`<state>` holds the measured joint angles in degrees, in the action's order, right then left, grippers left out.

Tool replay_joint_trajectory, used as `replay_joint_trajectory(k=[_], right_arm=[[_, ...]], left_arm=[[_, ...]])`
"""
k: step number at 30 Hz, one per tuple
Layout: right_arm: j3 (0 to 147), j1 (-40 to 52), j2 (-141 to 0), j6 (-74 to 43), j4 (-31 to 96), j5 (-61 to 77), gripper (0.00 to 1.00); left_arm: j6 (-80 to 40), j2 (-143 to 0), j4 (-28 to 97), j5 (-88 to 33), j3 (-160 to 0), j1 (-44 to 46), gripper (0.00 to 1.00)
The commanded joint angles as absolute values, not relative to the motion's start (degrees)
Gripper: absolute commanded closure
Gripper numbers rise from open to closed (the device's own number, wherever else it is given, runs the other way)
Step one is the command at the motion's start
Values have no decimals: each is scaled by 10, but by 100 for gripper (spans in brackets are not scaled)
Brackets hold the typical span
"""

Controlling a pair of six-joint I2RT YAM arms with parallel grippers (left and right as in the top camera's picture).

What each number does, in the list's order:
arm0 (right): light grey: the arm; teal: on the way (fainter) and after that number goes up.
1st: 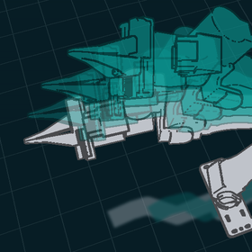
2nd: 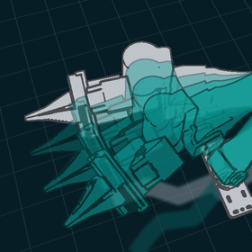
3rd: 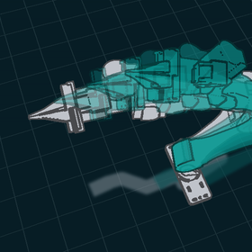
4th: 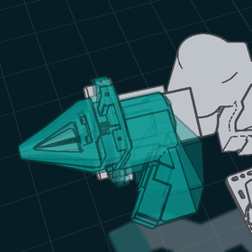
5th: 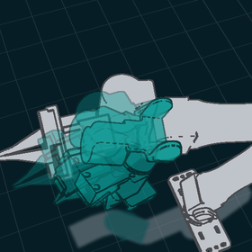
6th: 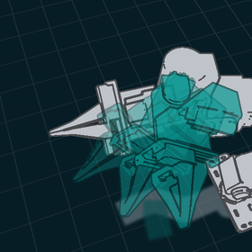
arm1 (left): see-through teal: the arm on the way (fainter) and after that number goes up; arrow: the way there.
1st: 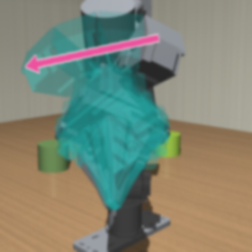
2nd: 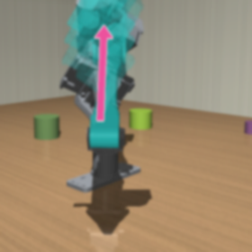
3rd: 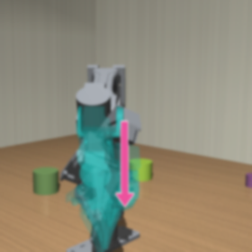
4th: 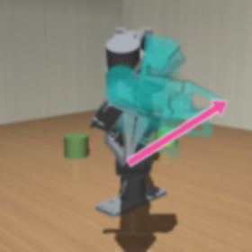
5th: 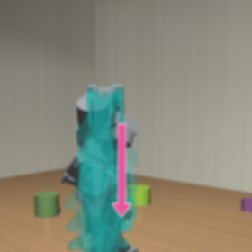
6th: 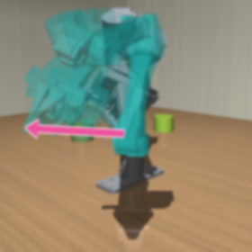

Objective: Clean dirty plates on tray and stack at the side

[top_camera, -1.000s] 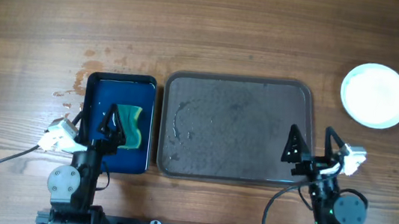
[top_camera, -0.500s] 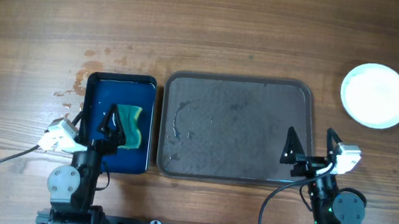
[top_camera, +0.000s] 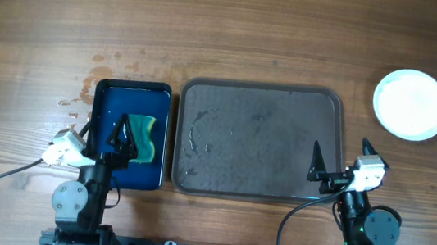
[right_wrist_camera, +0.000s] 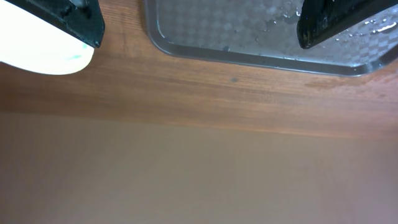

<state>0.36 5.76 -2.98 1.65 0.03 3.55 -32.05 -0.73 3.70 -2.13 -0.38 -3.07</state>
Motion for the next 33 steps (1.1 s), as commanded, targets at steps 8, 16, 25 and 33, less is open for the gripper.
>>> replay_joint_trajectory(k=[8,16,25,33], right_arm=[[3,60,-30,29,-1,30,0],[3,60,-31,29,-1,30,0],[3,60,-30,29,-1,30,0],[3,60,-30,29,-1,30,0]], left_arm=[[-322,-2,43,-32,-3,-33,0],[-270,-4,43,-8,-3,-34,0],[100,-16,43,-8,-3,-34,0],[118,-62,43,-6,-3,-33,0]])
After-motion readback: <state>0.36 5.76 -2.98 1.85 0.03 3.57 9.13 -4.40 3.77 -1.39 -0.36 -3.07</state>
